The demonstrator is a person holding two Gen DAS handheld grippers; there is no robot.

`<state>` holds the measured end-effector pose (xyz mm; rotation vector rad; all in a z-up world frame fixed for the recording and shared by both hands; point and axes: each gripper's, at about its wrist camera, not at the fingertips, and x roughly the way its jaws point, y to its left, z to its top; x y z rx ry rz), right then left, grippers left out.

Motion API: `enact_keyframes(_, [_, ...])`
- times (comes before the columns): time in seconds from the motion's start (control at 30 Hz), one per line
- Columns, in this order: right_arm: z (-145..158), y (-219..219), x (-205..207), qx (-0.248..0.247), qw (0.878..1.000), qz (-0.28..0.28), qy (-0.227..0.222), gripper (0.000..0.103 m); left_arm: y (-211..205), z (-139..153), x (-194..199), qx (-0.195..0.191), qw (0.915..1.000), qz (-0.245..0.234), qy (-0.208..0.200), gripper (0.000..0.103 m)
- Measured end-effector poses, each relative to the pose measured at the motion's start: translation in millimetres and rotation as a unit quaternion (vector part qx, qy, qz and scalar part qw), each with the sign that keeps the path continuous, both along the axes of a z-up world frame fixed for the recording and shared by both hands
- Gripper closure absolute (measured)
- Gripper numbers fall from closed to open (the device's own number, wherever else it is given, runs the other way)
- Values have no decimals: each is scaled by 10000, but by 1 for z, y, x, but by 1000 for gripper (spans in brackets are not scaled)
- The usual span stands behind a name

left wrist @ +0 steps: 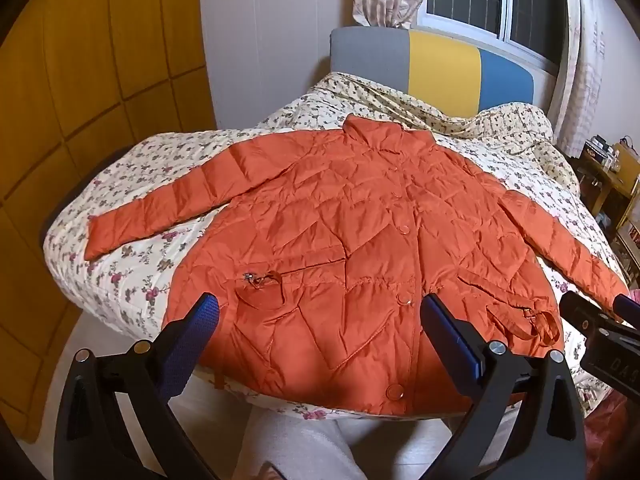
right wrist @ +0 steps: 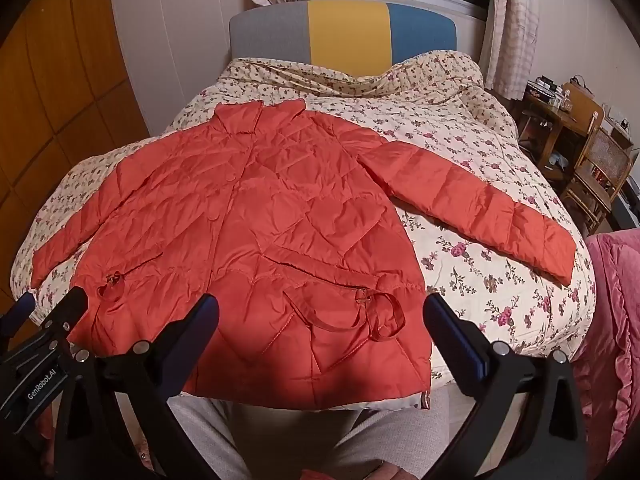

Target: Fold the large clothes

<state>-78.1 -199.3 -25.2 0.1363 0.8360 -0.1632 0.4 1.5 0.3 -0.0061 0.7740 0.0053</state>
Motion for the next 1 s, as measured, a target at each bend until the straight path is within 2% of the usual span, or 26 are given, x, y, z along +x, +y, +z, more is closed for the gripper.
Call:
enact_keyframes(0.03, [0, 0, 0, 12, 10000, 9, 18, 2, -2, 0, -1, 111, 9999, -28, -45, 3])
enact_keyframes(0.33, [-1, -1, 1, 25, 10000, 8, 2, 2, -4, 2, -3, 135, 9999, -60, -57, 3])
enact_keyframes(1.0, [-1, -1, 2, 2, 10000, 14, 14, 2, -2, -5, 1, 36, 10000, -39, 14, 3])
